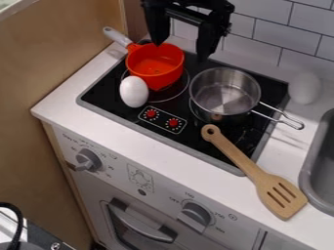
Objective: Put the object in the orange pot
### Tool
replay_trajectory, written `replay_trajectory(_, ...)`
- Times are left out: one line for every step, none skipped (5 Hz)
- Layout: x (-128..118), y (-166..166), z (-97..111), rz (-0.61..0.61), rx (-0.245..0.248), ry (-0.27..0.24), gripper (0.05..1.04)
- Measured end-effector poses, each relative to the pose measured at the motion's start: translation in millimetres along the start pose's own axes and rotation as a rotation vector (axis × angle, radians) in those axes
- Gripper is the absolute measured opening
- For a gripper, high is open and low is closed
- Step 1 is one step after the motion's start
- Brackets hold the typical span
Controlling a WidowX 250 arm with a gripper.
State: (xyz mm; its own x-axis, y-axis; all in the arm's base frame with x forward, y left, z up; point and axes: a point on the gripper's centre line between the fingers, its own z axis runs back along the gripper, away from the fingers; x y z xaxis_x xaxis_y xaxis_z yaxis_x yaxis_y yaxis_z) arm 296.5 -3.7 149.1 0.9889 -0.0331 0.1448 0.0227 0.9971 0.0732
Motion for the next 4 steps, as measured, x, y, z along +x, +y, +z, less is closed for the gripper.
replay_trajectory(-2.8,-0.6,-8.3,-0.001,-0.002,0.028,1.002)
replay_trajectory(-0.9,16.2,-17.1,-0.048,-0.013,0.003,1.002)
replay_trajectory(3.9,37.7,-28.2,-0.083,-0.017,-0.014,1.002)
replay_trajectory(3.0,56.8,-31.5,-0.132,-0.006,-0.032,1.002)
